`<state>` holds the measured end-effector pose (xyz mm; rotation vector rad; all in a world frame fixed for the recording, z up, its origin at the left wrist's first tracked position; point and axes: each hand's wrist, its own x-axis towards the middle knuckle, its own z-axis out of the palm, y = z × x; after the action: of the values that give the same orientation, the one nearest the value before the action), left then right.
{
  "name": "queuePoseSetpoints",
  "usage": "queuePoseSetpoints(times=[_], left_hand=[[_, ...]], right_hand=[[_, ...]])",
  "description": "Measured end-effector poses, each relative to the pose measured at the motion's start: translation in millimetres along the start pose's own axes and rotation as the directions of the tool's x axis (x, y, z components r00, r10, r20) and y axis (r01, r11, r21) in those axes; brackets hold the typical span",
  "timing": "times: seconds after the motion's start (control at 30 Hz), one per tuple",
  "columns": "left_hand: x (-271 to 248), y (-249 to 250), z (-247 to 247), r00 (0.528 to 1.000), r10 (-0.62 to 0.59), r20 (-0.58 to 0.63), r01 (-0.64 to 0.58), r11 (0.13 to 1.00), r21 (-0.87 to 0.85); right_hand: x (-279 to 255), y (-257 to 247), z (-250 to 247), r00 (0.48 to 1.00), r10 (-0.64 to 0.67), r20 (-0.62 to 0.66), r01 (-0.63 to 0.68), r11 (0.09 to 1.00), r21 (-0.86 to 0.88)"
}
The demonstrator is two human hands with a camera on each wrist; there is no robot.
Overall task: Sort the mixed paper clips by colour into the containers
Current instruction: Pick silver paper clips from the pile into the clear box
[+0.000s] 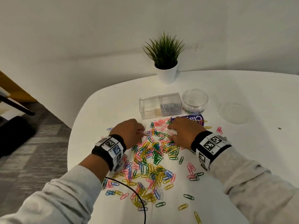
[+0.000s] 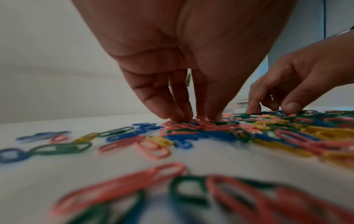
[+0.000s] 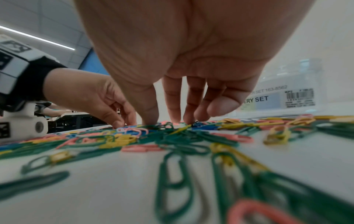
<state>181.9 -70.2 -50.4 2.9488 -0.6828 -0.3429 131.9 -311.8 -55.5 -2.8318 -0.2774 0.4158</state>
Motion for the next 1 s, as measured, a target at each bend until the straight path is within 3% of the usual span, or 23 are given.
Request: queuePoseSetpoints(times=[0.13,0.4,0.6,0.7,0.9,1.0], left_hand=[[-2,-3,3,0.996,-0.020,-0.082,0.014,0.998,-0.065],[-6,-8,6,0.997,-0.061,-0.046,0.057,0.995,-0.082],[-9,-5,7,0.997,-0.003,-0.075,-0.008,0.989,-0.147],[-9,-1,6,0.998,0.056,-0.024,-0.059,0.987,-0.150],[-8,-5,8,0.998,-0.022,-0.054,0.018,0.997,-0.071],[-9,-4,9,0.998,0.008,-0.066,-0.015,0.994,-0.110]], right_hand=[[1,-3,2,0.997,-0.064,-0.044,0.065,0.998,0.015],[-1,-6,2,0.999,-0.031,0.014,0.031,1.000,-0.005],[2,-2,2,0.999,0.029,-0.037,-0.029,0.999,0.014],[3,-1,3,0.999,0.029,-0.046,-0.030,1.000,-0.007],[4,4,3,0.985,0.074,-0.156,-0.079,0.997,-0.026],[5,3,4,0.995,0.033,-0.091,-0.035,0.999,-0.012]])
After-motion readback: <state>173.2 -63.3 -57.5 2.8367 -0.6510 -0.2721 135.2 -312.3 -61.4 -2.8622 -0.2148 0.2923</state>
